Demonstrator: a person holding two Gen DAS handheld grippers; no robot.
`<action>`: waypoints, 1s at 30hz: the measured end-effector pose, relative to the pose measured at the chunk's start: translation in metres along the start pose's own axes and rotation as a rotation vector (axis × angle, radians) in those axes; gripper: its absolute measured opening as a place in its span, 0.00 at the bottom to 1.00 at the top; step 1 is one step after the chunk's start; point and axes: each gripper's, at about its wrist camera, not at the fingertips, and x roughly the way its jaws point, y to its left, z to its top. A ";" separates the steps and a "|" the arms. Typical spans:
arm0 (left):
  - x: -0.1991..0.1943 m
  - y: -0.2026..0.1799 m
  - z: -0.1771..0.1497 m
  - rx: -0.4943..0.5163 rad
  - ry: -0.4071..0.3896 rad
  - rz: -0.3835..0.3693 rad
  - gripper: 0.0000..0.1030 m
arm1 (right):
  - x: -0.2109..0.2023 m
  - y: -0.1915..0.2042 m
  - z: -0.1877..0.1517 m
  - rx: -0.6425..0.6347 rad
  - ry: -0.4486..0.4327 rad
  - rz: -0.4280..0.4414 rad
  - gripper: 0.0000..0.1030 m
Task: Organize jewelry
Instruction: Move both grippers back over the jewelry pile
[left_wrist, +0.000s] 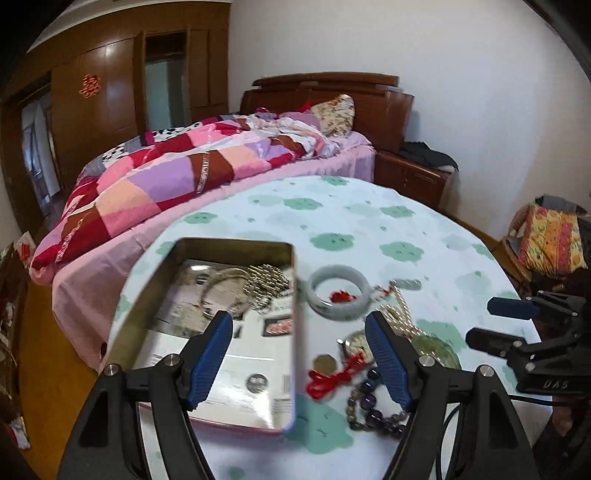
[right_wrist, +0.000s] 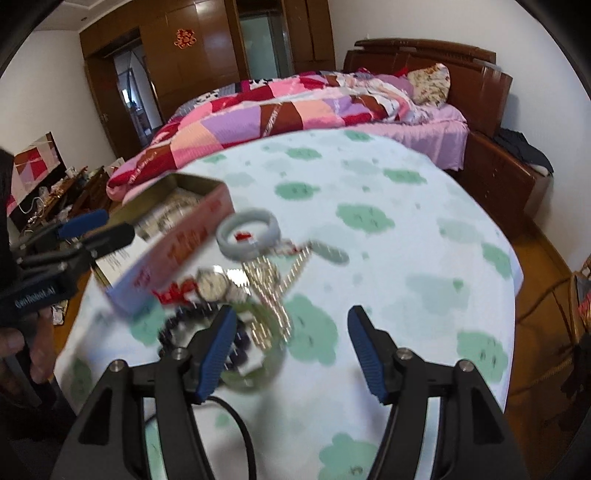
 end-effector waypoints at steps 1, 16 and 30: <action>0.001 -0.005 -0.002 0.016 0.000 0.004 0.72 | 0.002 -0.002 -0.004 0.001 0.010 -0.004 0.64; 0.027 -0.043 -0.025 0.116 0.073 -0.059 0.39 | 0.005 -0.010 -0.022 0.019 0.015 0.001 0.64; 0.049 -0.047 -0.030 0.111 0.147 -0.073 0.00 | 0.008 -0.009 -0.023 0.025 0.016 0.003 0.64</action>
